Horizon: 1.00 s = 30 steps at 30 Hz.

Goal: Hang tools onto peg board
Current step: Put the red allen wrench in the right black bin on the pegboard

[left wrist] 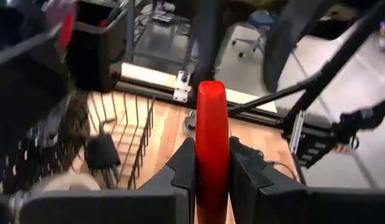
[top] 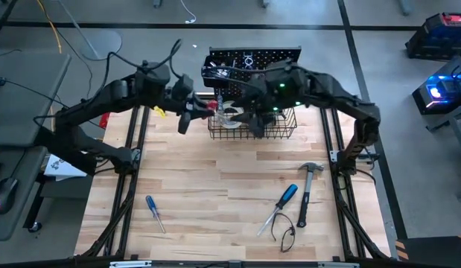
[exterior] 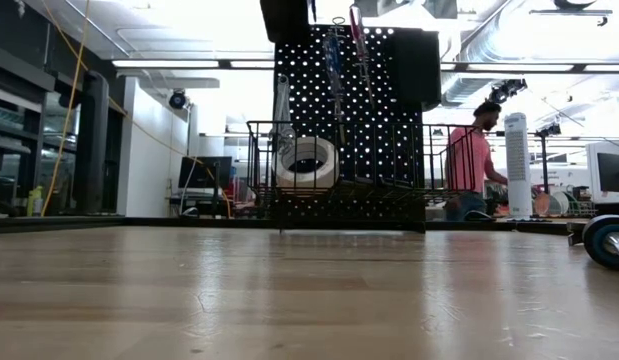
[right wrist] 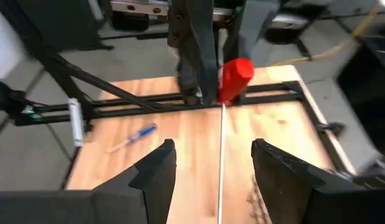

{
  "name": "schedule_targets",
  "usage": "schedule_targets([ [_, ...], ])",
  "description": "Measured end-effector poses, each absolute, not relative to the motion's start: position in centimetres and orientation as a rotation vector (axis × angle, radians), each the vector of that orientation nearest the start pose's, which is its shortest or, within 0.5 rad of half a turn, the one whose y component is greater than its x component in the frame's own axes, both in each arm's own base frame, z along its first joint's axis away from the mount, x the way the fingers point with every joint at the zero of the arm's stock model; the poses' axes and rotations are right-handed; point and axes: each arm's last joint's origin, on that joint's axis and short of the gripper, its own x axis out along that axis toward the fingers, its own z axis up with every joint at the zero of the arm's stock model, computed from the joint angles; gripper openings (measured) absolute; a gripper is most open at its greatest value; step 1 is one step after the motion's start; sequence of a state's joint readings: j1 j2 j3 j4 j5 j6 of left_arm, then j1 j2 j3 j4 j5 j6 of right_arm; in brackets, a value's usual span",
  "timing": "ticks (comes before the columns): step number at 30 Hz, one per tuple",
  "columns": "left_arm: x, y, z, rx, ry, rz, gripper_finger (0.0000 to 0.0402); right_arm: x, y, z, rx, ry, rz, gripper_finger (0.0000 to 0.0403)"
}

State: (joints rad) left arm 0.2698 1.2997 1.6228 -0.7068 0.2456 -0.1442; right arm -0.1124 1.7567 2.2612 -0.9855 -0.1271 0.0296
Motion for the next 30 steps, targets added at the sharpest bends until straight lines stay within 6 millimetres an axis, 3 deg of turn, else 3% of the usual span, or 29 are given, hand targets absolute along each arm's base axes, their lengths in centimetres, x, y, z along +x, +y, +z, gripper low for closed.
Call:
schedule_targets([
  [4, 25.1, 5.3, 47.0, -0.118, 0.400, 0.055, 0.0045, 35.3, -3.6, 48.2, 0.136, 0.465, 0.061, 0.0199],
  [9, 26.0, 4.8, 47.1, -0.048, 0.445, 0.070, 0.0045, 36.1, -3.7, 47.7, 0.149, 0.468, 0.077, 0.0193],
  [18, 26.6, 4.7, 47.2, -0.027, 0.421, 0.060, 0.0045, 36.4, -3.9, 47.2, 0.165, 0.499, 0.031, 0.0132],
  [30, 26.6, 4.5, 47.4, -0.022, 0.397, 0.052, 0.0045, 36.4, -3.9, 47.1, 0.160, 0.503, 0.025, 0.0111],
])
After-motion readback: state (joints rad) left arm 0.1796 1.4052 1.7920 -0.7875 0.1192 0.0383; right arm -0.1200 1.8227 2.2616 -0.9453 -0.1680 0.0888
